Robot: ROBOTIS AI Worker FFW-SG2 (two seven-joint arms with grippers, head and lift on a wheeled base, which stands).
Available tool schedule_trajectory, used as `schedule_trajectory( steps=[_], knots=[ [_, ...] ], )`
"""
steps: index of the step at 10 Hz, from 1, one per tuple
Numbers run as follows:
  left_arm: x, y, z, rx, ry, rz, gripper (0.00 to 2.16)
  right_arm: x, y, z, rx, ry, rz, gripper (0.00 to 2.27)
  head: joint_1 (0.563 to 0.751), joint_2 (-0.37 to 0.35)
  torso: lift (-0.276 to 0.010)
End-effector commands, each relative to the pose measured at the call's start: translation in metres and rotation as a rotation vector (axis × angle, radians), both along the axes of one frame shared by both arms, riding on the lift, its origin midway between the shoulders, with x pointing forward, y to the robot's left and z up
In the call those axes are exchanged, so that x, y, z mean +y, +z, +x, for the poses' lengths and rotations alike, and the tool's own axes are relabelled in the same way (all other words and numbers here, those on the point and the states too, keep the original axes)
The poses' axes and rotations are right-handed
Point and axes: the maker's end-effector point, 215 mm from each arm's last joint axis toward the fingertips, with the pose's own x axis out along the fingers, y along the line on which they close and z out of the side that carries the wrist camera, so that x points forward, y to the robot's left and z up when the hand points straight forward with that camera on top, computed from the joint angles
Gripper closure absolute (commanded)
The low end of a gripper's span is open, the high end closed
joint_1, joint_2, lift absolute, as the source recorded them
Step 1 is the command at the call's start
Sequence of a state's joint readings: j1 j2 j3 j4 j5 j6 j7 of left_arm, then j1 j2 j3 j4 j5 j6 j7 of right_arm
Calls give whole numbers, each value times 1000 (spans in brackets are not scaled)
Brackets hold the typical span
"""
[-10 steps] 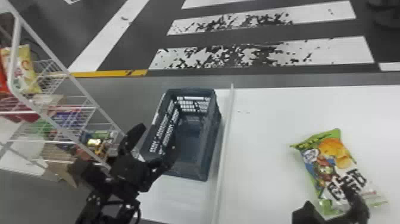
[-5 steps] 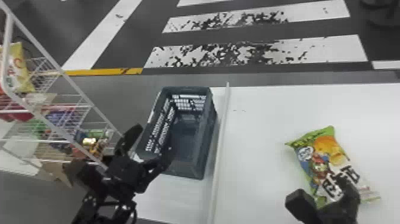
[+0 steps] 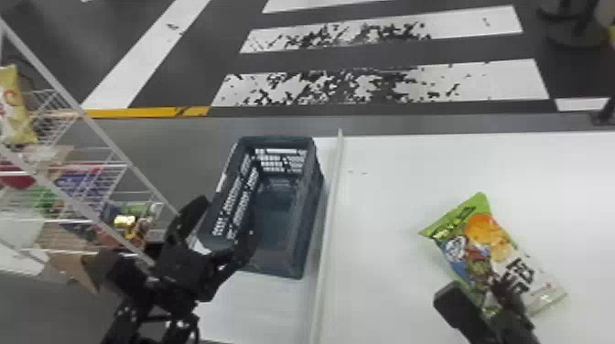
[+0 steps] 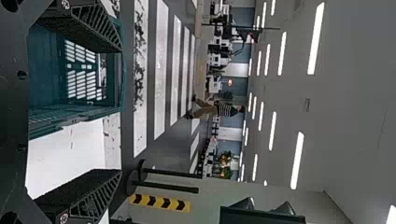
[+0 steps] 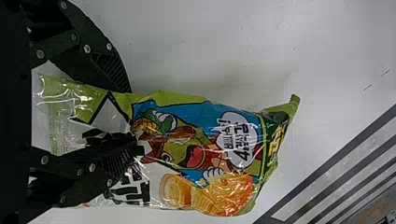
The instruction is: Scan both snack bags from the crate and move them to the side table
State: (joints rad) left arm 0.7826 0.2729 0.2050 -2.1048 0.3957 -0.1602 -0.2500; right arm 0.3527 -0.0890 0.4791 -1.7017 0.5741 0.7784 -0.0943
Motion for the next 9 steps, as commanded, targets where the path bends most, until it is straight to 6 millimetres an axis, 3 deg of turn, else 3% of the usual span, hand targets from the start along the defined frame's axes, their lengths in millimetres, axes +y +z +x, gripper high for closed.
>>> schedule_trajectory(
  steps=[1, 4, 9],
  knots=[
    [-2, -2, 1, 3, -3, -5, 76, 4, 22, 6, -44, -22, 54, 2219, 695, 253, -29],
    [-4, -7, 1, 9, -7, -8, 76, 2, 93, 27, -79, -165, 415, 2219, 695, 250, -29],
    [-6, -8, 1, 11, -11, -10, 76, -26, 133, 13, 153, -465, 1158, 2219, 695, 213, -29]
  ],
)
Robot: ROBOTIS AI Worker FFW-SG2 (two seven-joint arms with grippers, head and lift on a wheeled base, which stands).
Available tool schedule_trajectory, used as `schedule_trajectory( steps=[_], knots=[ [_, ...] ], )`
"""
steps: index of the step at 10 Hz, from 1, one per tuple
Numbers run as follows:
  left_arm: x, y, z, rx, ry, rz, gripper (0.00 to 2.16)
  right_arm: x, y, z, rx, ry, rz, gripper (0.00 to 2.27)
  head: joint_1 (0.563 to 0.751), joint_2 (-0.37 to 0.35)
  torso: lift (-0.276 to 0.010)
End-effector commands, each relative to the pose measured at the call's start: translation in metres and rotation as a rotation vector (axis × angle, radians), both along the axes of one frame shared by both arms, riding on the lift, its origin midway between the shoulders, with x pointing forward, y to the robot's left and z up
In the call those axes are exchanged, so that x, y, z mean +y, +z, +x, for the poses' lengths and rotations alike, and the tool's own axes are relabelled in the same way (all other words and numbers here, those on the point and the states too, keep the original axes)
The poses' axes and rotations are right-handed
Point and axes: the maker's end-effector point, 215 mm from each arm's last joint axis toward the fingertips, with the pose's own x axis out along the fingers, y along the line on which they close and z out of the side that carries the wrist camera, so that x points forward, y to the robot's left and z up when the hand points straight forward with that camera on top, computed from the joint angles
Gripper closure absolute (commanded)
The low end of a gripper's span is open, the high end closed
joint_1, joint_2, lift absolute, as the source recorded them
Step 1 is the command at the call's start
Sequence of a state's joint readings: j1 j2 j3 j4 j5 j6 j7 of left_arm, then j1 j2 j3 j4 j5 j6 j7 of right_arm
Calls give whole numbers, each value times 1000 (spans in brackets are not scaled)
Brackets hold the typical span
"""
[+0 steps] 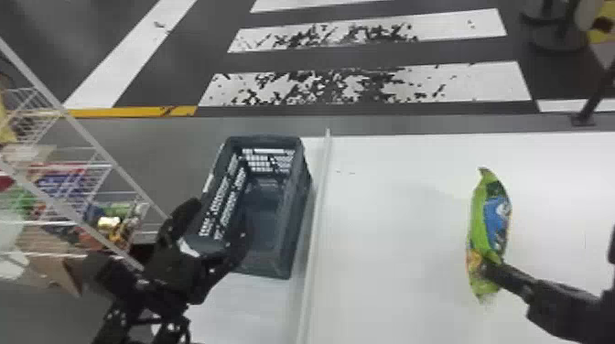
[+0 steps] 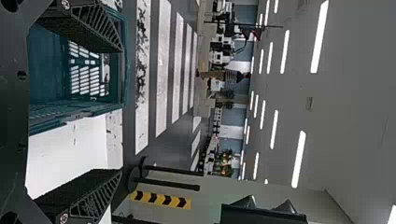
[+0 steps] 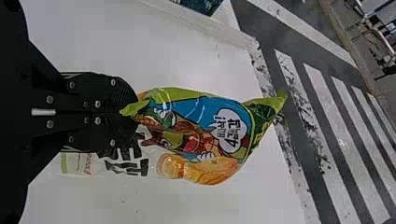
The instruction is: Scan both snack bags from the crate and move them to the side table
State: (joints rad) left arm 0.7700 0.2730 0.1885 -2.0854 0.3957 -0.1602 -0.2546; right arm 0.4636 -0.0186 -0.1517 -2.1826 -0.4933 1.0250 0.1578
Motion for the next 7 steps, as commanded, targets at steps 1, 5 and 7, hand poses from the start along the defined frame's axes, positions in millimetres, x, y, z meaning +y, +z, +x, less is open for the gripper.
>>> schedule_trajectory(
  steps=[1, 5, 7],
  knots=[
    [-3, 0, 0, -1, -4, -4, 76, -3, 17, -6, 31, -39, 166, 2219, 695, 210, -29],
    [-6, -1, -1, 3, -10, -4, 76, -43, -11, -24, 187, -140, 230, 2219, 695, 162, -29],
    [-7, 1, 0, -2, -13, -2, 76, -70, -42, -40, 285, -205, 130, 2216, 695, 128, -29]
  ],
)
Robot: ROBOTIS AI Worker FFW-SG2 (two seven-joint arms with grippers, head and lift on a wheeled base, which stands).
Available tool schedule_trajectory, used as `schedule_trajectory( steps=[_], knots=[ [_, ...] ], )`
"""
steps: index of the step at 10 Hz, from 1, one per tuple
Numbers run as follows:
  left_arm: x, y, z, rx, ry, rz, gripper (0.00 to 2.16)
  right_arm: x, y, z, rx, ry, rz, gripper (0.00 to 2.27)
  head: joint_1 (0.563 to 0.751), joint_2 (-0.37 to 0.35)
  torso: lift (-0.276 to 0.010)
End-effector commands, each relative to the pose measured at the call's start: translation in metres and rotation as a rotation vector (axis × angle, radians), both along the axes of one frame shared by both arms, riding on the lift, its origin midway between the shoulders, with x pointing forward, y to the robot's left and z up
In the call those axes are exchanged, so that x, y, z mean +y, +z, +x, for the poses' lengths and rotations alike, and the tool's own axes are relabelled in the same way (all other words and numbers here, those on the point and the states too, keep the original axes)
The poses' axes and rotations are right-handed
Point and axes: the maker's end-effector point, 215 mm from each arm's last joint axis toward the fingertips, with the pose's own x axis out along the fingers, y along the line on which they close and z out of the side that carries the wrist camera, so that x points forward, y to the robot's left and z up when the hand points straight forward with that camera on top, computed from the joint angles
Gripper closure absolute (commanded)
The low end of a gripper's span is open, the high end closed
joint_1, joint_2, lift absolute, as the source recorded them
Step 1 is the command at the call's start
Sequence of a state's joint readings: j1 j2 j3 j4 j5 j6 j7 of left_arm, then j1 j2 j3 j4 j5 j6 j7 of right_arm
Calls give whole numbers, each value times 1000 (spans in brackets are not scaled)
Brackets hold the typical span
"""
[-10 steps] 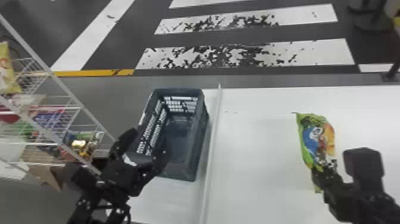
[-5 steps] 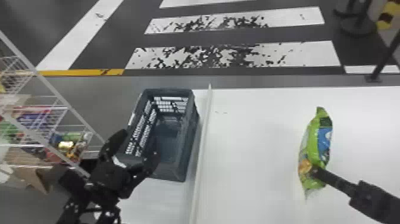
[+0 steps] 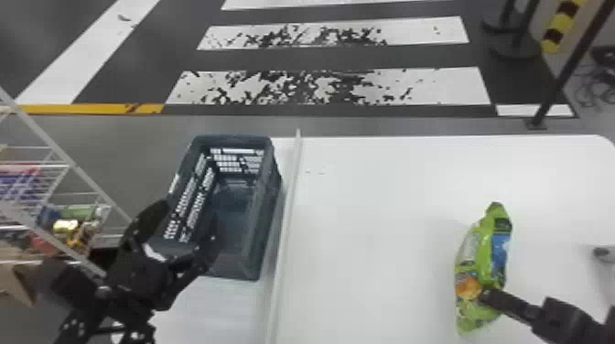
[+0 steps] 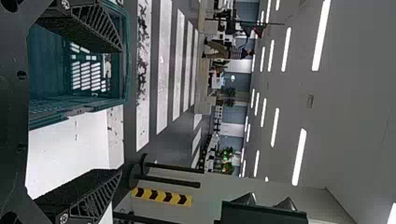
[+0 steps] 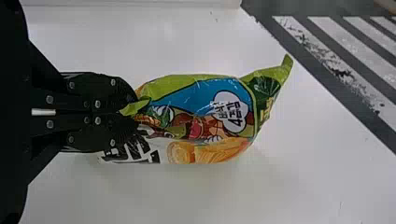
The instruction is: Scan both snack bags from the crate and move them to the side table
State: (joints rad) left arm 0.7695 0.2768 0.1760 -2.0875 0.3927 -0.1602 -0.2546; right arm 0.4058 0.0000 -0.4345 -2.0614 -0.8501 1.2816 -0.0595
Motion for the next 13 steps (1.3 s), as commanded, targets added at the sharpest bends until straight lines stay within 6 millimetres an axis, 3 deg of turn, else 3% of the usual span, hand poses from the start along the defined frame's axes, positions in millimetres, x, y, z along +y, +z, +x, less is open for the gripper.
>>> schedule_trajectory(
  steps=[1, 3, 7, 9, 11, 12, 13],
  knots=[
    [-4, 5, 1, -9, -7, -3, 76, -17, -12, -6, 41, -16, -76, 1993, 695, 103, -29],
    [-6, 7, 1, -13, -10, -4, 76, -42, -19, -2, 54, -33, -201, 29, 695, 58, -29],
    [-6, 5, -1, -8, -9, -4, 76, -84, -3, 33, -73, -63, -471, 16, 695, -29, -29],
    [-5, 4, -1, -5, -9, -1, 76, -97, 38, 66, -273, -96, -556, 36, 695, -54, -29],
    [-5, 3, 0, -5, -9, -2, 76, -48, 67, 79, -439, 3, -340, 211, 695, -35, -29],
    [-6, 2, 0, -4, -8, -2, 76, -29, 81, 85, -507, 48, -292, 512, 695, -14, -29],
    [-6, 1, -1, -2, -7, -3, 76, -10, 82, 83, -523, 95, -251, 1062, 695, 20, -29]
  ],
)
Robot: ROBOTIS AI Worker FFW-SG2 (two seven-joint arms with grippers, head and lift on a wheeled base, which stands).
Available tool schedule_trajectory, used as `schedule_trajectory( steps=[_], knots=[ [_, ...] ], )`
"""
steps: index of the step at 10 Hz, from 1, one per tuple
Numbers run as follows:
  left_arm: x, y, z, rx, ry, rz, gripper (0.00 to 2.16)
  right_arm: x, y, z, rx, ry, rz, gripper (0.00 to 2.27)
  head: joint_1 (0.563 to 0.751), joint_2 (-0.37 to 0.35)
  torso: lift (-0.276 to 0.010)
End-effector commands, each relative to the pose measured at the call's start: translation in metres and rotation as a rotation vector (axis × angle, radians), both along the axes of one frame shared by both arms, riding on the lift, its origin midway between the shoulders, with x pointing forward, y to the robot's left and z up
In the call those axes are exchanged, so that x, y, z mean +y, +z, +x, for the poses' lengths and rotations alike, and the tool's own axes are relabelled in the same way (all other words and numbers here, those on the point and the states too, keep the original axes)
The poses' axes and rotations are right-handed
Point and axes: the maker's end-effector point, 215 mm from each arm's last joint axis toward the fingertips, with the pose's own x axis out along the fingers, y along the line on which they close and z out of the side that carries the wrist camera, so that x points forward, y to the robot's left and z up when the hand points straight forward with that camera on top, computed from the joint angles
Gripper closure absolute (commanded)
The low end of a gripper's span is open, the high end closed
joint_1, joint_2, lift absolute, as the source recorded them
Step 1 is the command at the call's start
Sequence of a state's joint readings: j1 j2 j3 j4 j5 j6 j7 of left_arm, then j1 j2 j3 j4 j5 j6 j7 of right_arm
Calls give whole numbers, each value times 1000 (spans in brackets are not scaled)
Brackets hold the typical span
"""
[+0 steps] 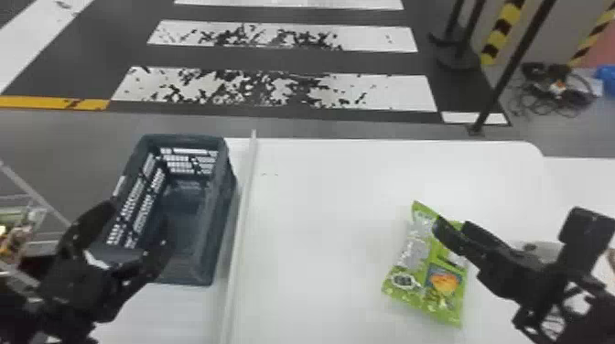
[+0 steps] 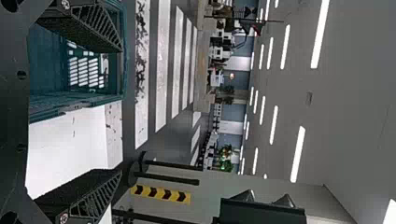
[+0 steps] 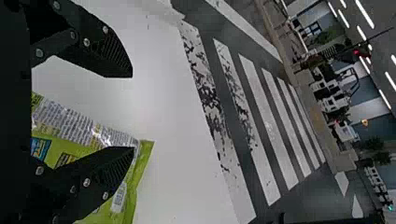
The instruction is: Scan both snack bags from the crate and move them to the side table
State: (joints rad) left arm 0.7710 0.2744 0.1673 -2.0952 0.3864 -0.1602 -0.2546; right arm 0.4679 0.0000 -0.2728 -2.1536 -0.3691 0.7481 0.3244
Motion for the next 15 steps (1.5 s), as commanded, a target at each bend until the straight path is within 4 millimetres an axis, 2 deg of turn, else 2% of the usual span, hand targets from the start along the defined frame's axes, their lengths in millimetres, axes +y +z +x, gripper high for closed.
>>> schedule_trajectory(
  steps=[1, 2, 3, 5, 7, 8, 11, 15],
  knots=[
    [0, -1, 0, 2, 0, 2, 76, 23, -4, -4, 10, 43, 17, 1794, 695, 49, -29],
    [1, -2, 0, 3, 1, 2, 76, 41, -13, -10, 24, 79, 17, 2253, 695, 75, -29],
    [0, -3, 0, 5, 1, 0, 76, 52, -13, -13, -1, 97, -10, 2253, 695, 91, -29],
    [0, -6, 0, 10, 2, -2, 76, 84, -28, -23, 12, 154, -30, 2250, 695, 136, -29],
    [-1, -9, -1, 15, -2, -3, 76, 116, -59, -29, 22, 214, -91, 2250, 695, 190, -29],
    [0, -11, -1, 18, 0, -1, 76, 126, -73, -29, 22, 230, -110, 2253, 695, 205, -29],
    [1, -8, -1, 7, 2, 0, 76, 131, -94, -26, 36, 240, -165, 2253, 695, 254, -29],
    [1, -5, 0, -1, 4, -2, 76, 126, -125, -39, 103, 236, -206, 2253, 695, 257, -29]
  ],
)
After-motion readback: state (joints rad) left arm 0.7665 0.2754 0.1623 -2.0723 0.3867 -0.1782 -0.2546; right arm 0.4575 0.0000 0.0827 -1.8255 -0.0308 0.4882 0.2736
